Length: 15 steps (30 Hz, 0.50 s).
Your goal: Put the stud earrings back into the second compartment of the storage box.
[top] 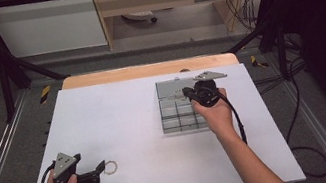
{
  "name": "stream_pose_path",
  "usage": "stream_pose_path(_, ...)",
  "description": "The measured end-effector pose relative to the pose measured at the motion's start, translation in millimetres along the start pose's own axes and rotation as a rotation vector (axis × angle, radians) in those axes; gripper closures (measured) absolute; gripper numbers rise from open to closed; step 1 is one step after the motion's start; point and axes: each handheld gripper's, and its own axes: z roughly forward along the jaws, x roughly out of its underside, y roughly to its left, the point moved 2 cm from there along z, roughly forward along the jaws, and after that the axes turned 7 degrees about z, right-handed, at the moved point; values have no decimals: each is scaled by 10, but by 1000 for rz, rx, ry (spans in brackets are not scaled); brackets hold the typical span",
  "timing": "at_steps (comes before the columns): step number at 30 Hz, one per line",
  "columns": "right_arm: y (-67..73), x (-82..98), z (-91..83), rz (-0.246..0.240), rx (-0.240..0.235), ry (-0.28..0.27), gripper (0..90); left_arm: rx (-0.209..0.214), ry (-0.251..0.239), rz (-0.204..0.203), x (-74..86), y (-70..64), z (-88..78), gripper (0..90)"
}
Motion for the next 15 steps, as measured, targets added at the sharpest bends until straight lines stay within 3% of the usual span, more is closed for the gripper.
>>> stream_pose_path(4, -50, -24, -43, -2, 11, -11, 868, 3, 1, 4, -2, -5, 10, 68)
stream_pose_path(10, -87, -20, -28, 0, 22, 4, 868, 3, 1, -11, 14, 13, 2, 68)
stream_pose_path(15, -129, 4, -1, -17, 37, 21, 868, 4, 0, 0, -1, -10, 1, 70)
